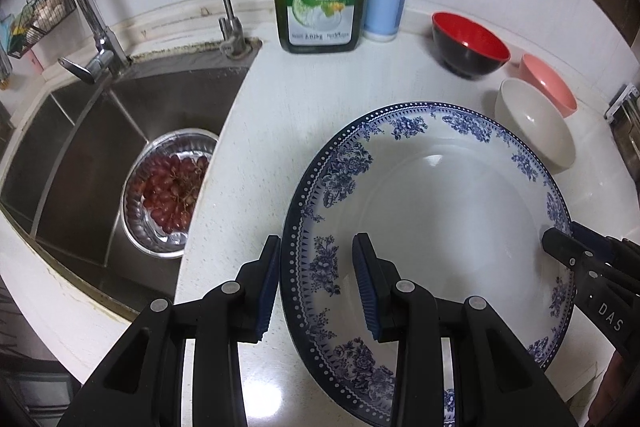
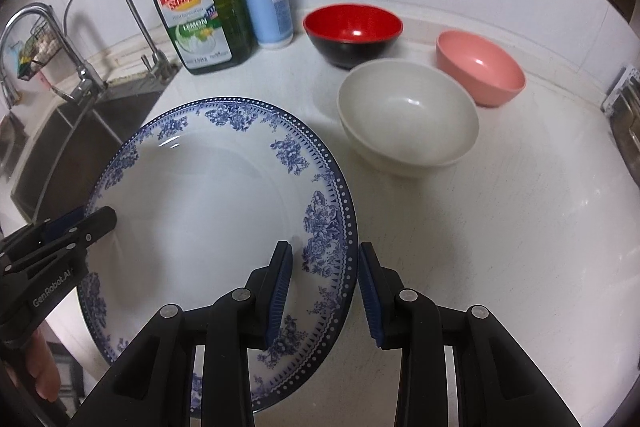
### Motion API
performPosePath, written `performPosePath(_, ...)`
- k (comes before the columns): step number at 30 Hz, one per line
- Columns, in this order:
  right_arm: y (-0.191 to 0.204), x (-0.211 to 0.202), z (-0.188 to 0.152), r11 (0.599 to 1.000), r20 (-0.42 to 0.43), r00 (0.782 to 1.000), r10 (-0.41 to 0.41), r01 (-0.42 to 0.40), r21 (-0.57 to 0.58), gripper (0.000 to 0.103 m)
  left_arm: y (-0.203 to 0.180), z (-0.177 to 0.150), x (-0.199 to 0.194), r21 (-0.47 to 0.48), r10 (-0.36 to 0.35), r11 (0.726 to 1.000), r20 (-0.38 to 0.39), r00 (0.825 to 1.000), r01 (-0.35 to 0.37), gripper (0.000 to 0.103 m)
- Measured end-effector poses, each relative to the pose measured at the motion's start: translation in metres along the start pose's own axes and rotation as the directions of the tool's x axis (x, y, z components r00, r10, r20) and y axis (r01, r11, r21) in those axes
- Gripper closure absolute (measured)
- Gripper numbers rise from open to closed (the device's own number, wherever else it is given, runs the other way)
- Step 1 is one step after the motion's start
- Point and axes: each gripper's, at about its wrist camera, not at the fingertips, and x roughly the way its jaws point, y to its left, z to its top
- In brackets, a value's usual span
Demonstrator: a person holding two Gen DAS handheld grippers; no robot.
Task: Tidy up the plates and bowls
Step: 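Lower the small plate onto the large blue-and-white plate and open both tools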
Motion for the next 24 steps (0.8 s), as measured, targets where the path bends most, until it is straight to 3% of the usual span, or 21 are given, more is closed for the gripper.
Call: performPosePath(24,0.002,0.032,-0.002,1.0,-0.07,0.998,-0.003,0.002,-0.017,0.068,-0.001,-0.004,0.024,0.004,0.025,1.0,-0.062,0.998,-0.025,0.067)
